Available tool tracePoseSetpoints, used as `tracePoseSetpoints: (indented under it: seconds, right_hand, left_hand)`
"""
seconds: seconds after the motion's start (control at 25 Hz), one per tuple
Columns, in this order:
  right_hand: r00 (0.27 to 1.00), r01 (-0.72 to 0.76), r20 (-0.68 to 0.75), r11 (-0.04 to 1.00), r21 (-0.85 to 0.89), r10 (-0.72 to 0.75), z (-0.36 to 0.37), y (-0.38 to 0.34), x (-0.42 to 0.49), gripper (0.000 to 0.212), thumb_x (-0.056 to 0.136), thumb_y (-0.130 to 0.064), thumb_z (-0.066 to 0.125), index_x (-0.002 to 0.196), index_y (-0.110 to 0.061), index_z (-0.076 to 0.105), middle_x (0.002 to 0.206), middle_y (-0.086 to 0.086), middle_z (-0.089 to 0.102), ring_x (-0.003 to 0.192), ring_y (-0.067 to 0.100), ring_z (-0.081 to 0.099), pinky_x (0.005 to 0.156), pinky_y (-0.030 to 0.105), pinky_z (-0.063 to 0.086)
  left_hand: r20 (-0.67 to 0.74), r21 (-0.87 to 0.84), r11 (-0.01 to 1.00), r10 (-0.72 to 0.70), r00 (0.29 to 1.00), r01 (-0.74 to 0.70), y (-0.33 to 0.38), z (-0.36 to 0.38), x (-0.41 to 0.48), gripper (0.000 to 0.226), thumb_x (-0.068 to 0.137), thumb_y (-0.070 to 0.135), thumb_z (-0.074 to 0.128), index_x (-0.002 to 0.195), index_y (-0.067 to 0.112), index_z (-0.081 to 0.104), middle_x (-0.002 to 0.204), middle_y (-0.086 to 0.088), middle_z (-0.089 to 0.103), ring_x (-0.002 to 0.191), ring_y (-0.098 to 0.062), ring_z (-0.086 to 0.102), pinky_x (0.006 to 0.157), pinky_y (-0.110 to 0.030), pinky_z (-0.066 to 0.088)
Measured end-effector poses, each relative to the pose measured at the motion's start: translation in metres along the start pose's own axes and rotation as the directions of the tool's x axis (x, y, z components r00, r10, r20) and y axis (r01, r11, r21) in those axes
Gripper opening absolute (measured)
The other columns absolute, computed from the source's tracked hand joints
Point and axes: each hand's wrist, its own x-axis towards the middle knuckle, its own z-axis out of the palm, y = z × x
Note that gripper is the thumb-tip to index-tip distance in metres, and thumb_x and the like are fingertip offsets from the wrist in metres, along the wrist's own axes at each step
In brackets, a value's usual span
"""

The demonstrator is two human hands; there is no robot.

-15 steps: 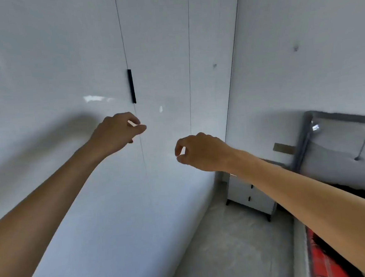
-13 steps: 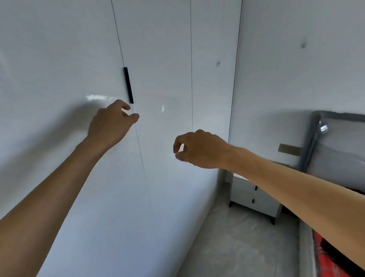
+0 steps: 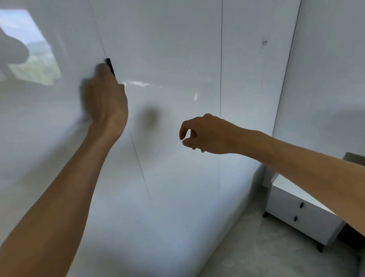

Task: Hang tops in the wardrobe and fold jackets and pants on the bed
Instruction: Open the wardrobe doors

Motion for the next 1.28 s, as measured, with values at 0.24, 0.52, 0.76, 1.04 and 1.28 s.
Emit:
tracePoseSetpoints:
  seconds: [0.24,0.52,0.76,1.04,1.28]
  right_hand:
    - [0.936,0.315,0.058,0.899,0.304,-0.348,0.007,0.032,0.045,0.014,0.094,-0.023,0.059,0.106,-0.020,0.064,0.081,-0.001,0.069,0.069,0.019,0.069,0.067,0.031,0.053]
    - [0.671,0.676,-0.089,0.559,0.481,-0.736,0.013,0.005,0.058,0.037,0.104,-0.044,0.035,0.101,-0.018,0.060,0.083,-0.003,0.066,0.068,0.012,0.064,0.063,0.025,0.050]
    - [0.194,0.934,-0.171,0.128,0.333,-0.966,0.028,-0.056,0.001,0.041,0.096,-0.052,0.033,0.099,-0.018,0.057,0.081,-0.004,0.065,0.065,0.013,0.062,0.064,0.033,0.056]
    - [-0.182,0.903,-0.212,-0.249,0.351,-0.960,0.051,-0.149,-0.077,0.020,0.099,-0.037,0.053,0.109,-0.020,0.049,0.078,-0.010,0.059,0.064,0.018,0.055,0.063,0.037,0.050]
    - [-0.137,0.949,-0.063,-0.149,0.279,-0.989,0.072,-0.213,-0.101,0.028,0.097,-0.034,0.050,0.124,-0.027,0.053,0.102,-0.003,0.070,0.091,0.025,0.064,0.075,0.035,0.047]
  left_hand:
    - [-0.017,-0.051,0.998,-0.049,0.999,0.048,0.026,-0.016,-0.024,0.016,0.093,0.008,0.055,0.107,0.004,0.048,0.081,-0.009,0.052,0.055,-0.009,0.047,0.051,-0.024,0.049]
    - [-0.014,-0.084,0.987,-0.137,0.991,0.135,0.088,-0.102,-0.108,0.016,0.090,0.014,0.067,0.097,0.009,0.054,0.070,-0.011,0.063,0.057,-0.021,0.066,0.046,-0.031,0.052]
    - [-0.193,-0.036,0.928,-0.371,0.908,0.372,0.131,-0.185,-0.193,0.035,0.089,0.038,0.066,0.108,0.010,0.057,0.079,-0.009,0.065,0.061,-0.022,0.064,0.047,-0.028,0.048]
    - [-0.632,0.370,0.749,-0.230,0.740,0.549,0.149,-0.267,-0.265,0.070,0.084,0.023,0.077,0.143,0.027,0.039,0.109,0.010,0.063,0.081,-0.013,0.068,0.082,-0.039,0.059]
    - [-0.728,0.352,0.644,-0.267,0.631,0.679,0.100,-0.347,-0.300,0.075,0.091,0.008,0.060,0.156,0.022,0.026,0.092,0.020,0.056,0.081,-0.024,0.057,0.089,-0.042,0.053]
